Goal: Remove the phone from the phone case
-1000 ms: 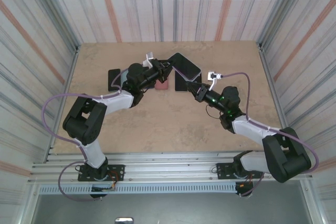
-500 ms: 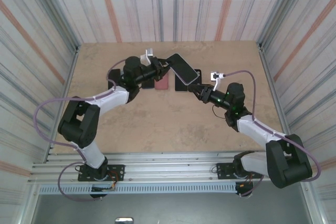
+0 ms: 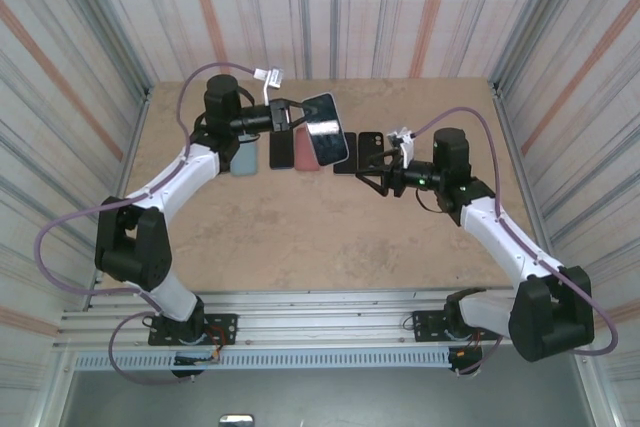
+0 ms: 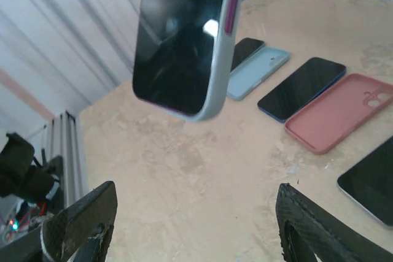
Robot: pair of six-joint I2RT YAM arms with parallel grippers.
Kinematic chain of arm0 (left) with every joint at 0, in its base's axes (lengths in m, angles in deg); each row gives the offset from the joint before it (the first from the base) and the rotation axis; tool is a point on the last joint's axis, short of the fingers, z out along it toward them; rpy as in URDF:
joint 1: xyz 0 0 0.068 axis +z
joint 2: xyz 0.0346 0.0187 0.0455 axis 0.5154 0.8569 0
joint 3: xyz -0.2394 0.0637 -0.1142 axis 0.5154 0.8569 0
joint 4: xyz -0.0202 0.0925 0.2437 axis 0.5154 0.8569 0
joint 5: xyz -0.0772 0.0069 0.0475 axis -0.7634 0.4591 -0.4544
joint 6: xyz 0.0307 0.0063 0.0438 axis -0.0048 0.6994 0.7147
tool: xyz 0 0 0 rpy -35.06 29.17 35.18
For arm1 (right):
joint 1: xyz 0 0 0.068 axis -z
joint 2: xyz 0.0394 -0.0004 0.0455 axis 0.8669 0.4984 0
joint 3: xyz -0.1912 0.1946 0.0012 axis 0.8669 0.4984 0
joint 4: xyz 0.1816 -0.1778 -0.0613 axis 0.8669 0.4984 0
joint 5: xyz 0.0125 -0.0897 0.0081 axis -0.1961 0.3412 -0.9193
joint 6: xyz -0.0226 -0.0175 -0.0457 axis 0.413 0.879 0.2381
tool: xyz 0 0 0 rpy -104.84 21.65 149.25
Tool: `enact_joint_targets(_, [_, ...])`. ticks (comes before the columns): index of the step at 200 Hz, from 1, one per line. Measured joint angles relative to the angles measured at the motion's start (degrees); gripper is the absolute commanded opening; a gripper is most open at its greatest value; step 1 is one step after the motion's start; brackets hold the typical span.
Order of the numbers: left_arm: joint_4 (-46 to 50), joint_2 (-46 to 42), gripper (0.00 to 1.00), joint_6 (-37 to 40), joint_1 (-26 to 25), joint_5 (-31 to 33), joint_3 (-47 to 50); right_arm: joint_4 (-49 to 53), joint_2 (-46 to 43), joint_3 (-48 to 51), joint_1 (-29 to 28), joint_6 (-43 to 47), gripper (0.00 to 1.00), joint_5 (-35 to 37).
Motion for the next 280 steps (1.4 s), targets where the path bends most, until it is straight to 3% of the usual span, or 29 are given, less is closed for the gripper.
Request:
enact_joint_targets(47, [8.31,-2.60,0.03,14.97,0.26,-6.27,-1.14,10.34,6.19,-8.24,-5.51,16.94,0.65,1.29])
enact_joint_targets(107, [15.13,-5.51,0.05,26.58,0.61,-12.20,-2.95,17.51,13.44,-14.62,-8.15,28.17,0.47,1.27])
enact_joint_targets(202, [17.77,-5.60,0.02,29.27,1.75,-13.55,-3.26,18.12,15.39,-17.66,-9.46,30.14,0.28,-2.89])
enact_joint_targets(280, [17.81,-5.57,0.01,29.09,1.75,-13.53,-3.39,18.10,15.58,-18.49,-10.64,30.16,0.29,-4.42])
